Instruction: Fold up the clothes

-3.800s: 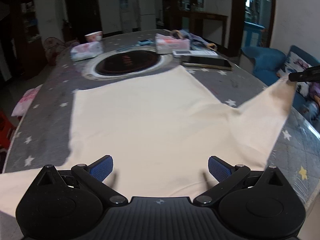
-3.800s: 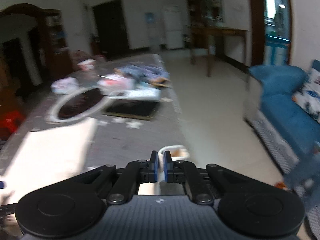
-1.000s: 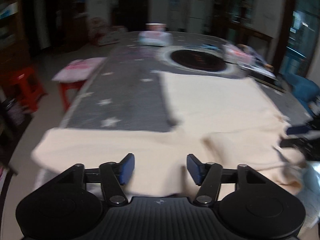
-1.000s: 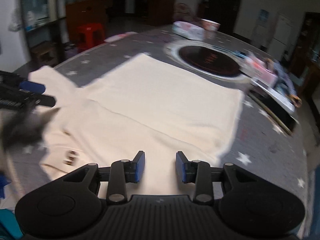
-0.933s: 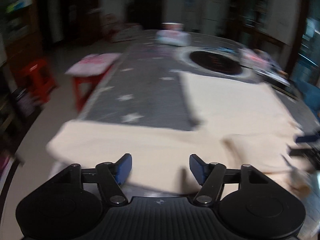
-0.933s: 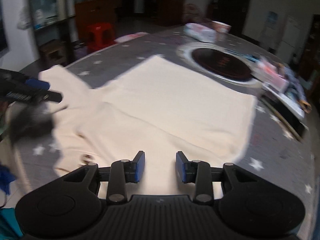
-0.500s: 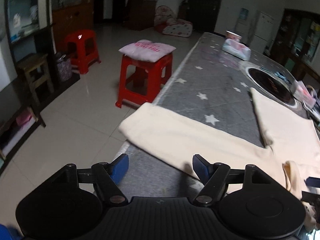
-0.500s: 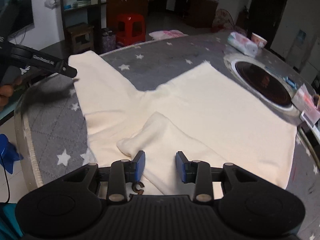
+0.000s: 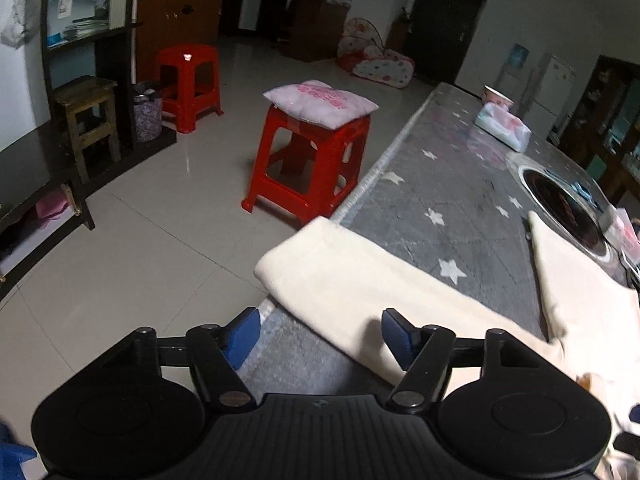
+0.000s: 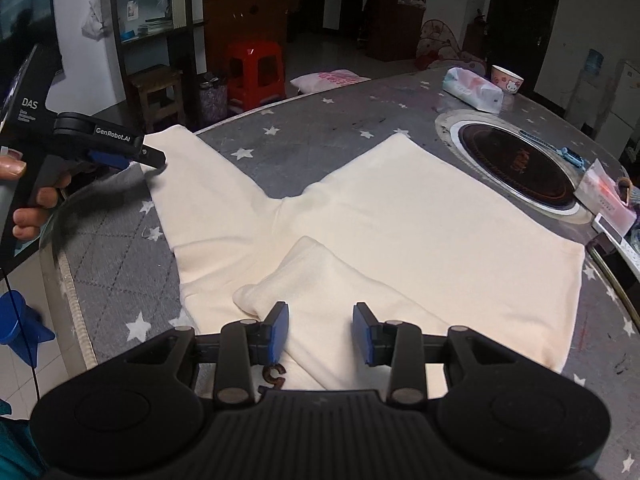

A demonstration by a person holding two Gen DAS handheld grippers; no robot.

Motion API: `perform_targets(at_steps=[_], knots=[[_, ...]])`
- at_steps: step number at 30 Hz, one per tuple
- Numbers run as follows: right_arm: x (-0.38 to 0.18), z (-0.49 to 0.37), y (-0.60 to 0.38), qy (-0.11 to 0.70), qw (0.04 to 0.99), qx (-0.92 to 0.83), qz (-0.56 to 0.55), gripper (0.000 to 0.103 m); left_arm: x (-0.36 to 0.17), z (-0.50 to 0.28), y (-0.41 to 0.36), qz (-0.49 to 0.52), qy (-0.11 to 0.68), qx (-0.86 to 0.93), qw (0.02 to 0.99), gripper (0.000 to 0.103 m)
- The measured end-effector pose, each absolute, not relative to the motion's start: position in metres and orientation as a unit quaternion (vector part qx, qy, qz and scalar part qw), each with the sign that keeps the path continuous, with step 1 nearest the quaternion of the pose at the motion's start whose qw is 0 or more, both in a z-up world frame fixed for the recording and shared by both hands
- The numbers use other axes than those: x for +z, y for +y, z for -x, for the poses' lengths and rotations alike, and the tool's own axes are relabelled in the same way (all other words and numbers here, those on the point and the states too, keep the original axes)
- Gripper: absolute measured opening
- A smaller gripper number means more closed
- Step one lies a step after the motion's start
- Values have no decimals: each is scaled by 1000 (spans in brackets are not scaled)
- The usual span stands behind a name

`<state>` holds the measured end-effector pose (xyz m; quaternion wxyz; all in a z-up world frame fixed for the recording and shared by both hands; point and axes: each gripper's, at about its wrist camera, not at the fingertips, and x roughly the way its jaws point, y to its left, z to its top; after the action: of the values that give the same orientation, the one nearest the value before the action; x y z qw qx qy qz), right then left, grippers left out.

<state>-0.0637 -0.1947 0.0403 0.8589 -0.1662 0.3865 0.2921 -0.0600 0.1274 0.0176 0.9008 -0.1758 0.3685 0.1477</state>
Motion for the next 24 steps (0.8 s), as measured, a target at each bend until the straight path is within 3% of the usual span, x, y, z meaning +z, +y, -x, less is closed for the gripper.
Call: perform_targets(at_steps=[7,14,16,24], knots=[[41,67,-201,386,862,286,161,42,8,56,152,227,362,186,885,68],[45,66,-206,383,868,276,156,42,12,56,155,233,337,181,894,27],[46,66,-207,381,870,273,152,43,15,56,154,230,332,183,896,11],[49,66,-222,379,878,257,138,43,55,58,117,216,309,92,922,7]])
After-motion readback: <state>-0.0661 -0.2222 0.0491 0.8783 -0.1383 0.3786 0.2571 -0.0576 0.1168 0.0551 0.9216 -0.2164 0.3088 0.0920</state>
